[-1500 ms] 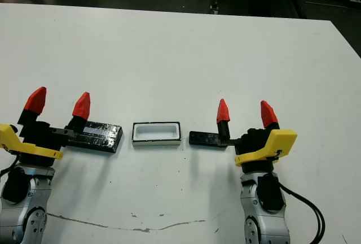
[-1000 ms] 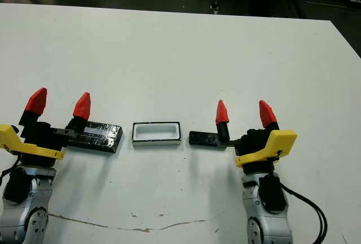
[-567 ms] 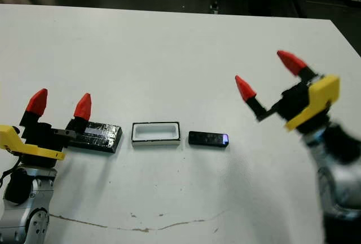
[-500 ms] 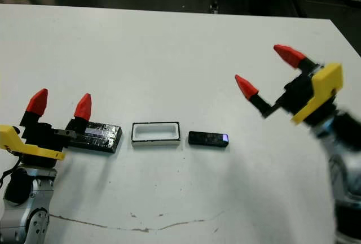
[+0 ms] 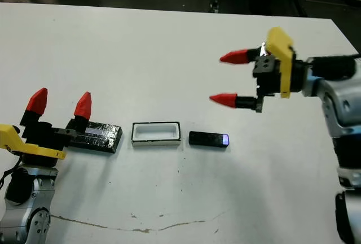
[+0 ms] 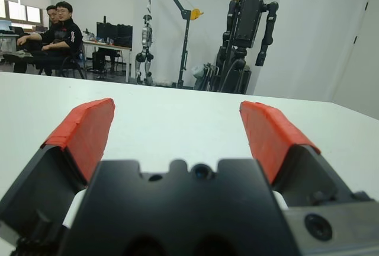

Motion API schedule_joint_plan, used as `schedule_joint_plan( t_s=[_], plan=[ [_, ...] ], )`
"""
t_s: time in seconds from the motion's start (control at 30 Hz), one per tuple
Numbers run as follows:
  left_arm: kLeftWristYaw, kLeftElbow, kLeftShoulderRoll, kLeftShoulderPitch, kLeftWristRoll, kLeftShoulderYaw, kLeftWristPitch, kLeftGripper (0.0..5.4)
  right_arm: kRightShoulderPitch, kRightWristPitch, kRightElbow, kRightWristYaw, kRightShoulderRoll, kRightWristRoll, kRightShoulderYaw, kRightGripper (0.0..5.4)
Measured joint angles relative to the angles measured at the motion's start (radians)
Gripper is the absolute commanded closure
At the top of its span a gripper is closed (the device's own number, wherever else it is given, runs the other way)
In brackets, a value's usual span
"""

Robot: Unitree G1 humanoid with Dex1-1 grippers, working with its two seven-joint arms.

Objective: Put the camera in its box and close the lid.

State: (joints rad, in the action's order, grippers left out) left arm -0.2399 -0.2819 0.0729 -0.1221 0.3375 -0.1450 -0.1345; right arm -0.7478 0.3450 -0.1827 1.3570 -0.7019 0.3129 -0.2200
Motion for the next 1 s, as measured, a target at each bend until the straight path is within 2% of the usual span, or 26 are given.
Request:
schedule_joint_plan(
  t_s=[0.33,0.6,0.8,1.0],
  plan=[
    [0.0,0.001,0.0,0.0,0.003,0.0,0.0,0.01,0.021,0.064,0.012,0.044,0.011,-0.041,-0.088,0.0],
    [-0.001,0.005,0.0,0.0,0.005,0.0,0.0,0.01,0.056,0.066,0.033,0.044,0.01,-0.083,-0.116,0.0],
    [0.0,0.005,0.0,0.0,0.005,0.0,0.0,0.01,0.069,0.026,0.033,0.043,0.011,-0.127,-0.127,0.0],
    [0.0,0.005,0.0,0.0,-0.004,0.001,0.0,0.01,0.094,-0.062,0.033,0.035,0.012,-0.171,-0.137,0.0]
  ],
)
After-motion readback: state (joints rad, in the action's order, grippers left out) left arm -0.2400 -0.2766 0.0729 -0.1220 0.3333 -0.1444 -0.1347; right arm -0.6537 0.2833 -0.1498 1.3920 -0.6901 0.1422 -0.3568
